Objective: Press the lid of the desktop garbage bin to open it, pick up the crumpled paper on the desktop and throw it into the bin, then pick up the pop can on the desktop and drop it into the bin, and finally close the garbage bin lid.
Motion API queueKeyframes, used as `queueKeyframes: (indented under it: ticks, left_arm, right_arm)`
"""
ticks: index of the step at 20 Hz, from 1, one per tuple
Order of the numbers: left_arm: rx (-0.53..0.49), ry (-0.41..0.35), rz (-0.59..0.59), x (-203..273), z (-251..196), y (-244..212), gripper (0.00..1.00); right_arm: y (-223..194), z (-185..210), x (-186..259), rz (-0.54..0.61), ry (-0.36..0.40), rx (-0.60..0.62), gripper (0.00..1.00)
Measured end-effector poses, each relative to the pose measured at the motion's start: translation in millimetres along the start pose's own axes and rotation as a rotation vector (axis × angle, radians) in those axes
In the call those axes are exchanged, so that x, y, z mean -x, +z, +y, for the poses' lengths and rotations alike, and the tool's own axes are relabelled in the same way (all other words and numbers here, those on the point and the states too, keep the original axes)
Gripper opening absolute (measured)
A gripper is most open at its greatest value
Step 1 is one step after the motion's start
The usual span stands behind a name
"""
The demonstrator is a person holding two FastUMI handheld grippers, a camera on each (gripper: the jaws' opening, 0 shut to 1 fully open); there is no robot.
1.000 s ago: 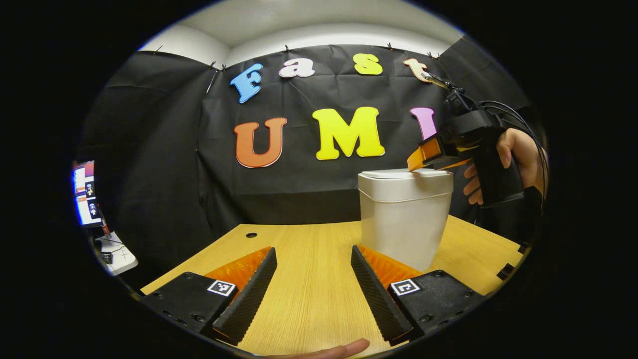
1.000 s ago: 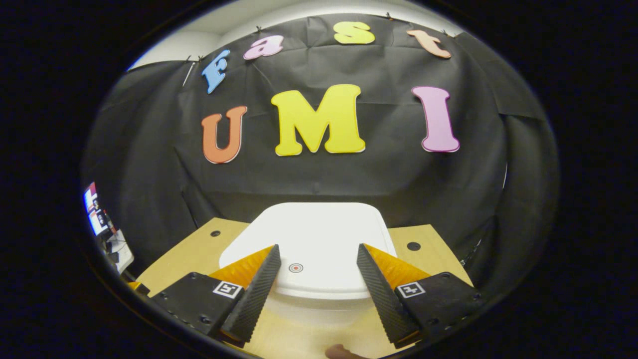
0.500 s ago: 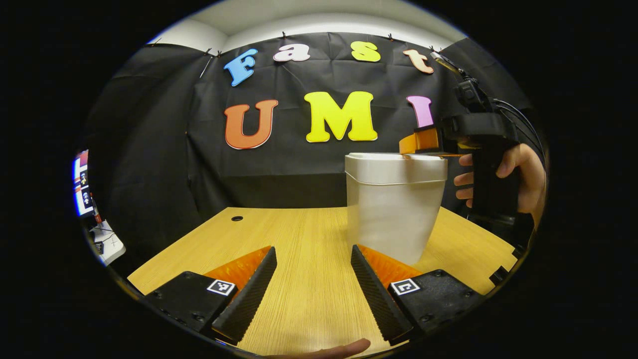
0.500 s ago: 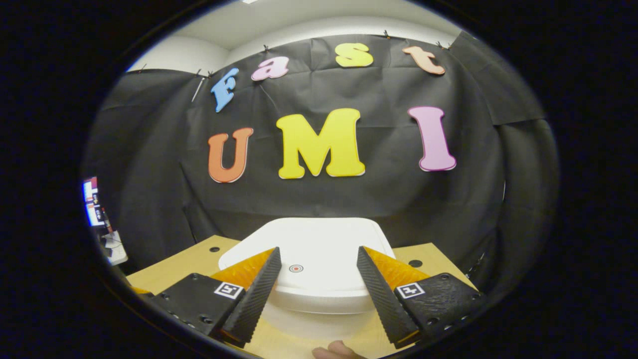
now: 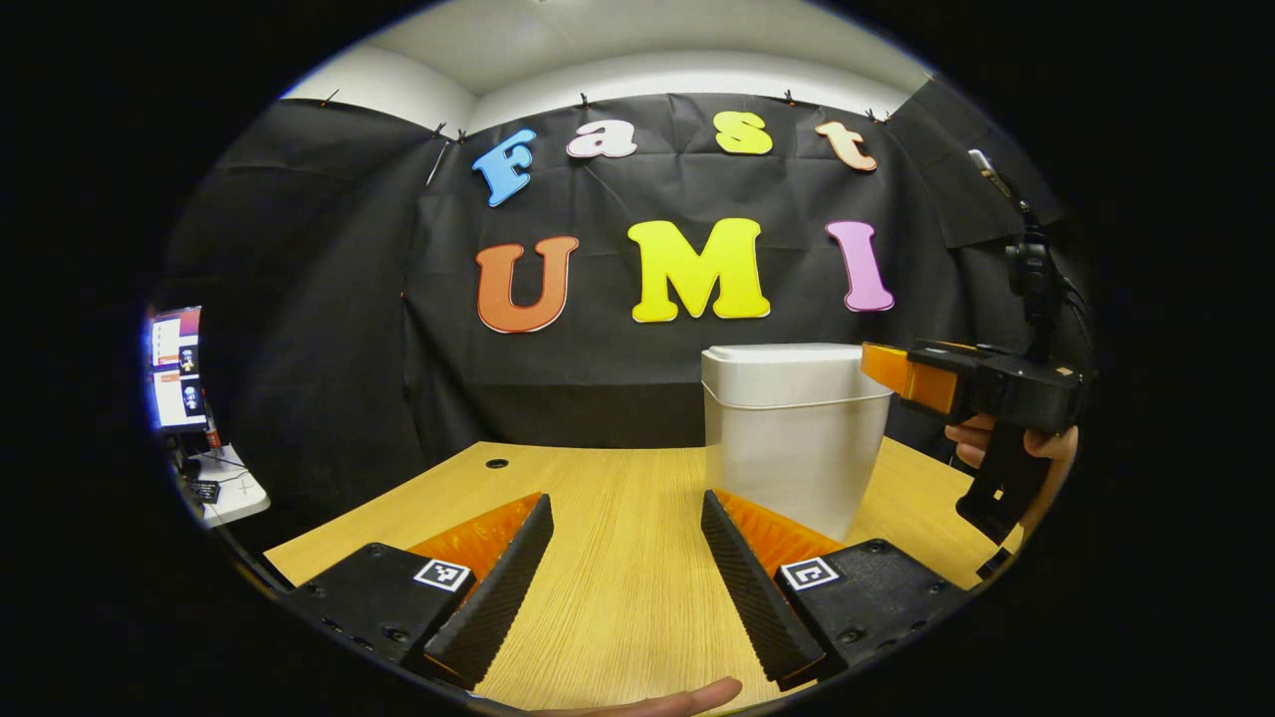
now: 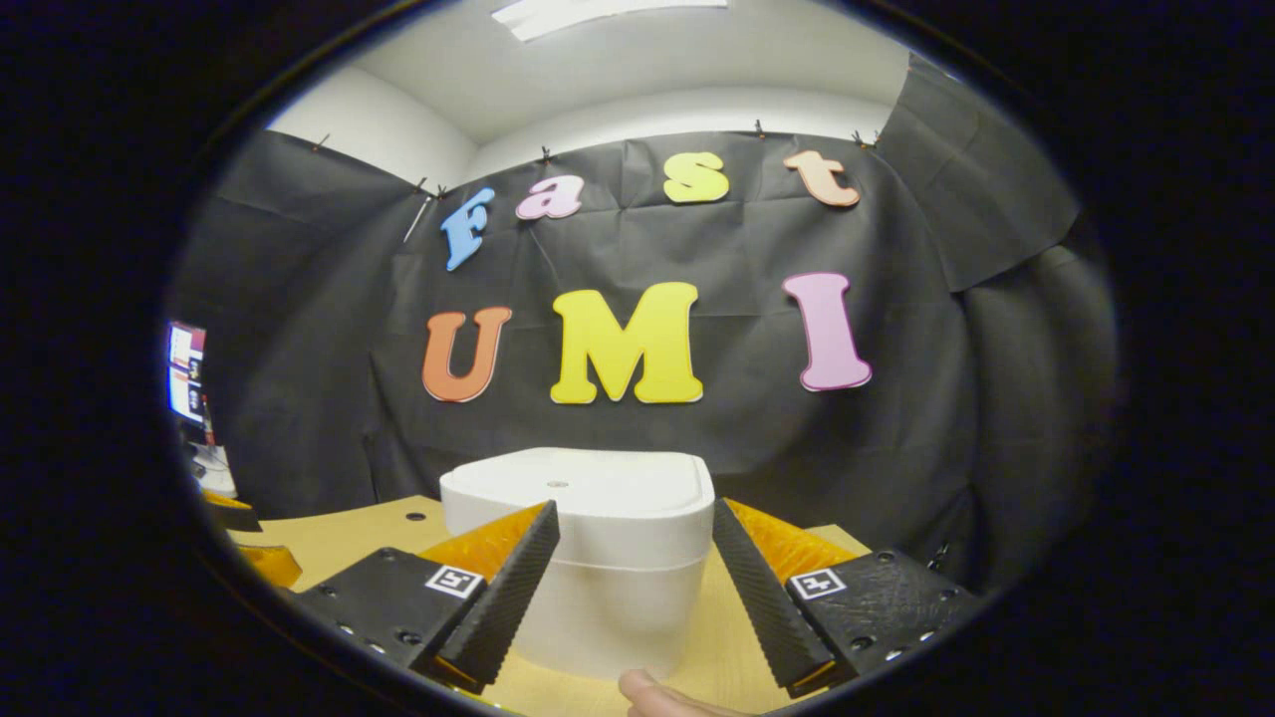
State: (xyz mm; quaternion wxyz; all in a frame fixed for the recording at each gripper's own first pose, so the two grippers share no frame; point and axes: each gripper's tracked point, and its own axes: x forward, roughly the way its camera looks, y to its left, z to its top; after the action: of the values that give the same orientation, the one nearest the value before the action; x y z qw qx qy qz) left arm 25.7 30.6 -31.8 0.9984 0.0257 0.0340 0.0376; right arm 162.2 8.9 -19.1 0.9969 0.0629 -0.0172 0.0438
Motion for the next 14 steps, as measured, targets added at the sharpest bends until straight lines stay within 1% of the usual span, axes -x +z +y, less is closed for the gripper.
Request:
queueKeyframes:
  ticks: [1,2,3,4,5,6,8,9,11,12,13,14]
  left_arm:
    - [-0.007,-0.005,-0.009,4,-3,4,0.97]
    - [-0.017,0.006,-0.013,8,-3,6,0.97]
    - [-0.023,0.025,-0.023,12,0,11,0.96]
    - [-0.026,0.032,-0.032,16,0,16,0.97]
    - [-0.022,0.032,-0.032,19,-2,21,0.97]
    - [-0.01,0.037,-0.036,22,-4,24,0.96]
    - [0.008,0.03,-0.045,27,-6,31,0.96]
    - [0.02,0.029,-0.046,29,-8,30,0.96]
    - [0.034,0.017,-0.044,32,-12,29,0.96]
    - [0.043,0.022,-0.039,34,-13,26,0.96]
    - [0.047,0.016,-0.042,37,-14,25,0.97]
    - [0.049,0.003,-0.039,37,-18,24,0.96]
  right_arm:
    - [-3,-3,14,0.01,0.011,-0.017,0.95]
    - [-5,-5,27,0.016,0.026,-0.031,0.97]
    - [-6,-12,38,0.025,0.025,-0.047,0.97]
    - [-8,-20,48,0.043,0.025,-0.05,0.95]
    - [-11,-29,55,0.067,0.014,-0.041,0.94]
    - [-12,-38,62,0.085,-0.002,-0.05,0.96]
    - [-7,-48,75,0.073,-0.018,-0.062,0.96]
    - [-8,-46,83,0.072,-0.007,-0.047,0.96]
    - [-15,-35,95,0.079,0.047,0.026,0.96]
    - [-21,-33,99,0.097,0.056,0.075,0.99]
    - [-26,-38,101,0.101,0.039,0.121,0.96]
    - [-24,-40,105,0.089,0.023,0.149,0.96]
